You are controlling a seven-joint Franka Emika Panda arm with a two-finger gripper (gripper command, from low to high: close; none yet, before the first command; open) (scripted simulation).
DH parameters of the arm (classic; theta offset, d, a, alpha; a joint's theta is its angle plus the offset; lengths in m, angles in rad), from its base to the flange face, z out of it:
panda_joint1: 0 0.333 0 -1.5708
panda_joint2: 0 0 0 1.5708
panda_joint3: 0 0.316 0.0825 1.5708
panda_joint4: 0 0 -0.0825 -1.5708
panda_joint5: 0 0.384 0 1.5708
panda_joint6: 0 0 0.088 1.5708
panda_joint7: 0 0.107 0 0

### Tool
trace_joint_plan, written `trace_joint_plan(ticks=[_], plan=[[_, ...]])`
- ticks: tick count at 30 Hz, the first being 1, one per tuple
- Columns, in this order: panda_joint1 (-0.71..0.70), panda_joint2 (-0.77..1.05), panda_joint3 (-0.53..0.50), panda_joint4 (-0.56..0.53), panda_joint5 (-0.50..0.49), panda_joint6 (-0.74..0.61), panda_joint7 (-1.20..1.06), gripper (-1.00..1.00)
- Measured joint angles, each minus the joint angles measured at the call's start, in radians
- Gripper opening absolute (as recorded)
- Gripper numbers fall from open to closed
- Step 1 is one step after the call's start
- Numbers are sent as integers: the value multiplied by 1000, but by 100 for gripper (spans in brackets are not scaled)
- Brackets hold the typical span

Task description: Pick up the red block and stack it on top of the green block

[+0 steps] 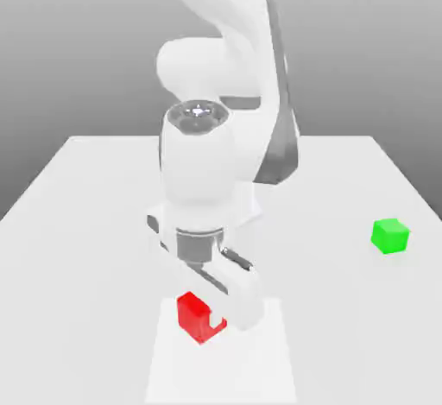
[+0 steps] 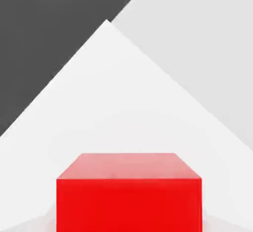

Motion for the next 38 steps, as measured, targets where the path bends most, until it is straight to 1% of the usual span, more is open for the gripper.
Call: trace_joint_plan(ticks=[3,8,11,18,20,26,32,37,38], plan=[[131,-47,69,-18,51,-22,-88,-100],[360,-115,156,-49,117,-50,-225,-100],[465,-152,216,-68,145,-65,-300,-100],[719,-224,394,-115,195,-93,-462,-100],[738,-215,425,-119,167,-87,-460,-100],[686,-127,454,-110,-1,-31,-346,-100],[665,-30,435,-105,-165,46,-229,-100],[676,47,407,-108,-257,125,-164,-100],[679,57,401,-109,-265,137,-159,100]])
